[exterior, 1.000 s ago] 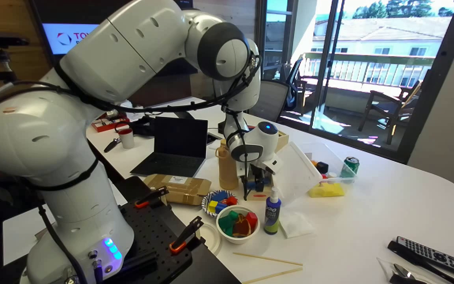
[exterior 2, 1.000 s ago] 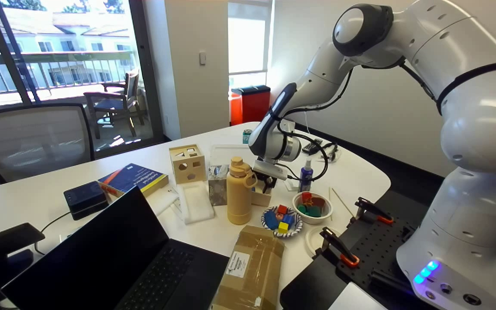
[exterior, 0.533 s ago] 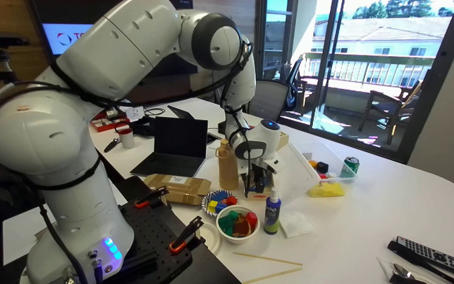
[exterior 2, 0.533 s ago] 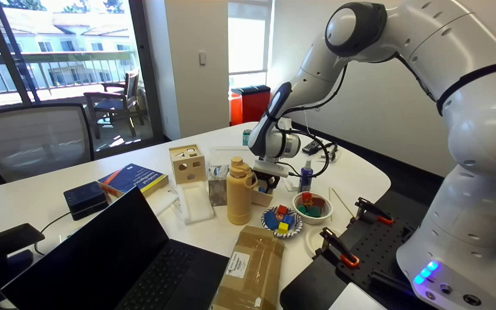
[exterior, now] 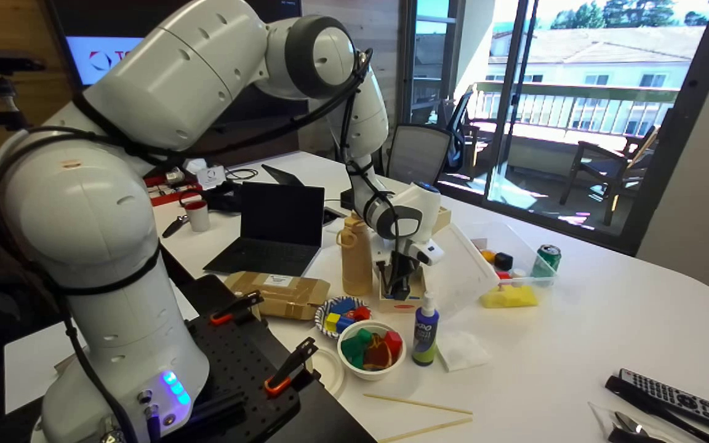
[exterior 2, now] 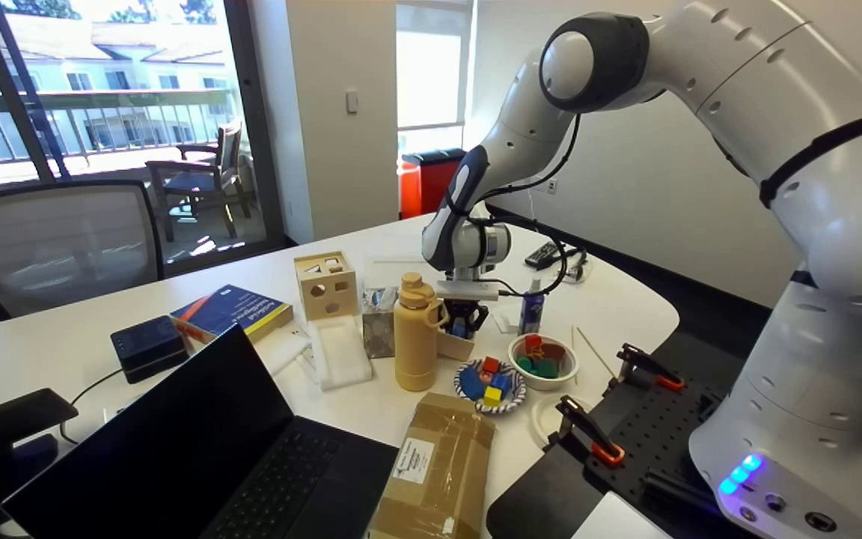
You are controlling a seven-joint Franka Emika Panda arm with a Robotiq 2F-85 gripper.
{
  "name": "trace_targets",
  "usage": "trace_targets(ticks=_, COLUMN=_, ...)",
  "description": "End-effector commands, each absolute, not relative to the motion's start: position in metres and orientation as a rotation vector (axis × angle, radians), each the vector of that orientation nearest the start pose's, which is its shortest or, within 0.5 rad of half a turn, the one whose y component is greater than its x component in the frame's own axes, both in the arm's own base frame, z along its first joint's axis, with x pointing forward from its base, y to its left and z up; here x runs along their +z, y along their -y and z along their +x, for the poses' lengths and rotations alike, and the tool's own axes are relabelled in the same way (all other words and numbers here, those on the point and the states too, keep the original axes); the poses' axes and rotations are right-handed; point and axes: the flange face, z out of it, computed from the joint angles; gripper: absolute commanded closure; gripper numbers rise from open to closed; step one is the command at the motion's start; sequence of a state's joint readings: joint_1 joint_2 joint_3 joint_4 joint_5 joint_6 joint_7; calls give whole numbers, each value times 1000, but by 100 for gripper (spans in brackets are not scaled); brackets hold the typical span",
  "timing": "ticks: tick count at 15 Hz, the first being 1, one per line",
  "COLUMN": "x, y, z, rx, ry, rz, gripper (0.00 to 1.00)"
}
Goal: Remove the blue block from the box and put it inside the bowl
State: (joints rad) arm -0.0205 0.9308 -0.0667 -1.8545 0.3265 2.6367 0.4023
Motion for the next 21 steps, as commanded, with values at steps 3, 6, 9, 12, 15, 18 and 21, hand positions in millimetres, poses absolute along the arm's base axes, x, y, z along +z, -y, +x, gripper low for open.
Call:
trace_targets(ticks=3, x=33, y=42, z=596, rx=347, ry=-1111, rz=-2906, gripper=92)
trace_targets(ticks=6, x=64, y=42, z=605, rx=366, ry=-1125, rz=-2948, gripper=92)
trace_targets(ticks=9, x=95, y=44, z=607, rx=380, ry=-1152, rz=-2966, gripper=92)
trace_targets(ticks=12, x=119, y=47, z=600, rx=395, ry=-1216, rz=-2961, gripper=92)
trace_targets(ticks=15, x=126, y=47, z=578, rx=420, ry=-1295, rz=-2914, gripper=92)
trace_targets(ticks=18, x=117, y=41, z=542, rx=516, ry=-1388, rz=-2863, gripper=92)
trace_targets(ticks=21, x=102, y=42, z=503, rx=603, ry=-1543, rz=-2805, gripper=92)
